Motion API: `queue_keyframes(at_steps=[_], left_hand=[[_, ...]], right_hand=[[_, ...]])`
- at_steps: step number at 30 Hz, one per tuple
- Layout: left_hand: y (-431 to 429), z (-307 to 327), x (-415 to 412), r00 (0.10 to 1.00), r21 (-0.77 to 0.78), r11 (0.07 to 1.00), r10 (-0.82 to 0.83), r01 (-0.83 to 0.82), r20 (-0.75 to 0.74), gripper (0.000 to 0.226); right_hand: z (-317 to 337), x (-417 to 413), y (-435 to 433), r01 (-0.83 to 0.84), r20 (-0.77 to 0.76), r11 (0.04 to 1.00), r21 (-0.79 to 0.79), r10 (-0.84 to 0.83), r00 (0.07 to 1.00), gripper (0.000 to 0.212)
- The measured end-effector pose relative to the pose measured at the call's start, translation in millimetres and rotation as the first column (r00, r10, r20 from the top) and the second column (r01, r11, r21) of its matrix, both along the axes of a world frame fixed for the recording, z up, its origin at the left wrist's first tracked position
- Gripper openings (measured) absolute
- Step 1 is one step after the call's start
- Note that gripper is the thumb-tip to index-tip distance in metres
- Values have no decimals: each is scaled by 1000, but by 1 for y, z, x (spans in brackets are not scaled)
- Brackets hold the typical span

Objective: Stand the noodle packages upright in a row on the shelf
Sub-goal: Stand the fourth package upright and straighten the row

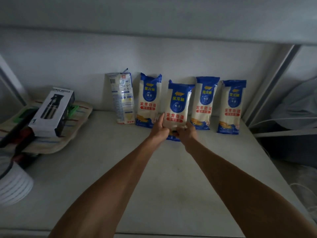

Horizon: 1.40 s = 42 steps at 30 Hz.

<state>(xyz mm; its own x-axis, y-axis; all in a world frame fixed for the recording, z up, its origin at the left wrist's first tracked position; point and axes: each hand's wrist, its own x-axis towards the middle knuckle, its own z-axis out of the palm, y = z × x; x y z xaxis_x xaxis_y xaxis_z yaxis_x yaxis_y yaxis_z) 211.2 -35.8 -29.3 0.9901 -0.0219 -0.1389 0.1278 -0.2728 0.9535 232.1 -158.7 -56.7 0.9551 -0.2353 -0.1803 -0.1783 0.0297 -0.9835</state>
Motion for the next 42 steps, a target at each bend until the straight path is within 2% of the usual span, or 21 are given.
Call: queue_keyframes(at_steps=[2, 3, 5, 7, 9, 11, 13, 15, 20, 24, 28, 30, 32, 33, 35, 38, 40, 41, 42], left_hand=[[-5, 9, 2, 999, 19, 999, -33, 33, -7, 83], [-7, 13, 2, 999, 26, 998, -53, 53, -5, 83], [-9, 14, 7, 997, -27, 997, -75, 75, -9, 82], [-12, 11, 11, 993, -70, 991, -117, 115, -25, 79], [-12, 5, 13, 986, 9, 986, -169, 169, 0, 69], [-14, -5, 19, 982, 101, 977, -189, 190, -22, 70], [-12, -9, 18, 978, 237, 949, -197, 208, -68, 82], [-9, -3, 13, 968, 296, 922, -222, 248, -120, 94], [-13, -6, 15, 930, 270, 898, -294, 348, -221, 96], [-11, -8, 15, 953, 259, 924, -240, 282, -184, 96], [-4, -11, 15, 962, 246, 938, -202, 244, -185, 97], [-2, -9, 20, 964, 247, 937, -210, 247, -166, 96], [-4, -4, 27, 969, 284, 930, -198, 233, -146, 84], [-3, -2, 31, 977, 311, 928, -177, 205, -116, 70], [-5, -4, 42, 990, 333, 933, -115, 136, -83, 41], [-7, -18, 52, 985, 206, 972, -80, 111, -154, 57], [-10, -27, 51, 986, 305, 940, -125, 155, -115, 44], [-12, -29, 51, 984, 246, 960, -101, 135, -147, 30], [-11, -31, 55, 974, 178, 973, -112, 147, -195, 29]], right_hand=[[-3, 16, -3, 12, -56, 1000, -2, -12, 998, 28], [-5, 23, -4, 15, -86, 999, -52, -19, 996, 29], [-6, 39, -4, 16, -124, 991, -135, -33, 992, 30], [-5, 51, -5, 12, -151, 988, -153, -36, 988, 33], [-4, 60, -4, -16, -174, 987, -158, -11, 985, 30], [-4, 64, -3, -29, -179, 988, -154, 1, 984, 24], [-5, 68, -2, -43, -167, 982, -186, 11, 986, 17], [-2, 71, -2, -81, -127, 979, -189, 58, 990, 14], [15, 69, -3, -82, -112, 973, -215, 59, 992, 27], [23, 70, 0, -159, -109, 958, -236, 137, 985, 50], [27, 66, 1, -164, -93, 955, -249, 145, 985, 53], [28, 67, -1, -147, -71, 960, -238, 134, 988, 63], [25, 70, -4, -131, -68, 977, -168, 121, 990, 69], [22, 70, -1, -116, -72, 985, -126, 107, 992, 67], [8, 62, 4, -91, -117, 983, -159, 73, 990, 53], [-11, 44, 11, -140, -199, 955, -261, 88, 976, 43], [-12, 41, 12, -155, -201, 957, -247, 106, 974, 44], [-8, 40, 12, -162, -194, 962, -220, 120, 974, 42], [-4, 40, 11, -170, -193, 967, -190, 133, 972, 39]])
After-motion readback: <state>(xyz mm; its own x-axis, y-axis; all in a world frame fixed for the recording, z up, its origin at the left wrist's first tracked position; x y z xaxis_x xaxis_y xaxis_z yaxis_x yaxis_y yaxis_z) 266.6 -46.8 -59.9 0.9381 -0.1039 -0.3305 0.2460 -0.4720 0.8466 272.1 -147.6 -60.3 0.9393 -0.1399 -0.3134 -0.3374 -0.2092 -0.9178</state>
